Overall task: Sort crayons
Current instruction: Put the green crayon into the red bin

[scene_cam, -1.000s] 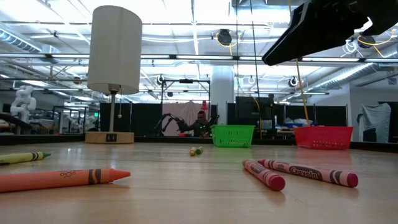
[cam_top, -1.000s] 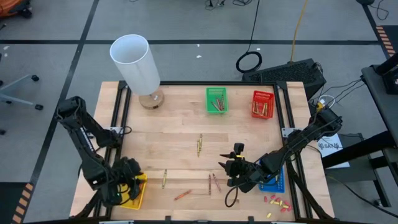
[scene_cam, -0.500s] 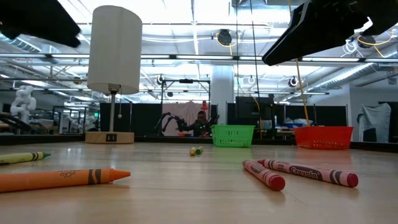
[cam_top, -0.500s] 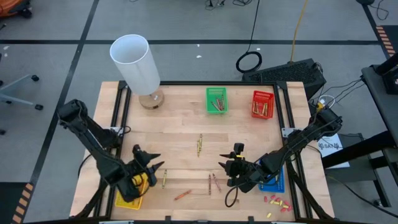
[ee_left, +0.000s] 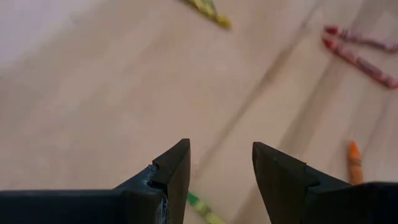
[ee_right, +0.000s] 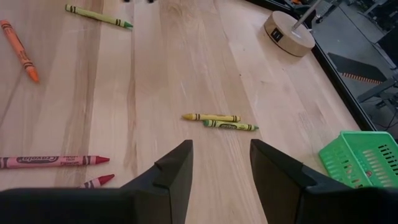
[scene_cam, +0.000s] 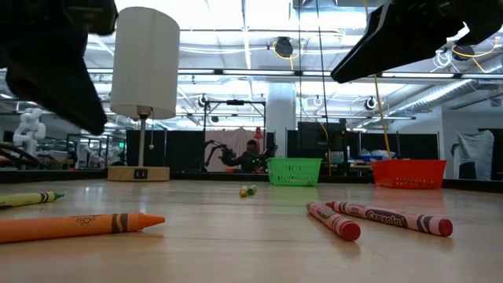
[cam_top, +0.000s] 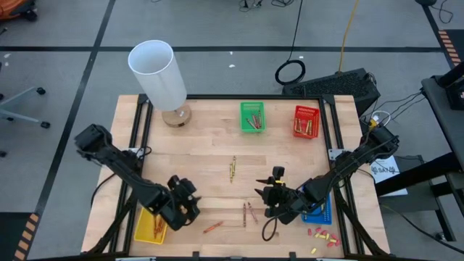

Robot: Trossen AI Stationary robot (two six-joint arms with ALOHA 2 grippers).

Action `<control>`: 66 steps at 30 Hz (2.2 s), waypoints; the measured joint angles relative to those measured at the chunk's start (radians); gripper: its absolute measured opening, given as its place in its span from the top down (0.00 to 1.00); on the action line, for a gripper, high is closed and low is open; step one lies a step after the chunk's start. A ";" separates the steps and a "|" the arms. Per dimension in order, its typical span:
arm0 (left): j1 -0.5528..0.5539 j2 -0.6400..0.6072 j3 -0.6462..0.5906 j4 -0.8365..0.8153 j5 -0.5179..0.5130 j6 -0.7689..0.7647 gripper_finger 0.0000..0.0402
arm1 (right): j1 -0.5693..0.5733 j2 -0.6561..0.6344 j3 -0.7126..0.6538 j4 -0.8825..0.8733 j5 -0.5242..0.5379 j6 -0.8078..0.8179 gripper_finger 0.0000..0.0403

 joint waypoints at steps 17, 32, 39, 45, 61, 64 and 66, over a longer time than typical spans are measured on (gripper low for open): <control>0.027 0.052 0.000 -0.048 0.077 -0.001 0.57 | -0.001 0.000 0.000 -0.007 0.000 0.011 0.64; 0.102 0.052 0.000 0.153 -0.172 0.289 0.57 | -0.002 0.000 0.000 -0.005 0.000 0.018 0.64; 0.192 0.073 0.000 0.347 -0.238 0.481 0.57 | -0.003 0.000 0.000 -0.004 -0.001 0.018 0.64; 0.257 0.140 0.000 0.498 -0.237 0.566 0.57 | -0.003 0.000 0.000 -0.004 -0.001 0.018 0.64; 0.205 0.156 0.013 0.322 0.005 0.433 0.57 | -0.009 0.000 0.000 -0.003 0.000 0.031 0.64; 0.144 0.136 0.040 0.242 0.002 0.366 0.57 | -0.009 0.000 0.000 -0.003 0.000 0.031 0.64; 0.101 0.134 0.059 0.197 0.005 0.314 0.57 | -0.009 0.000 0.000 -0.003 0.000 0.032 0.64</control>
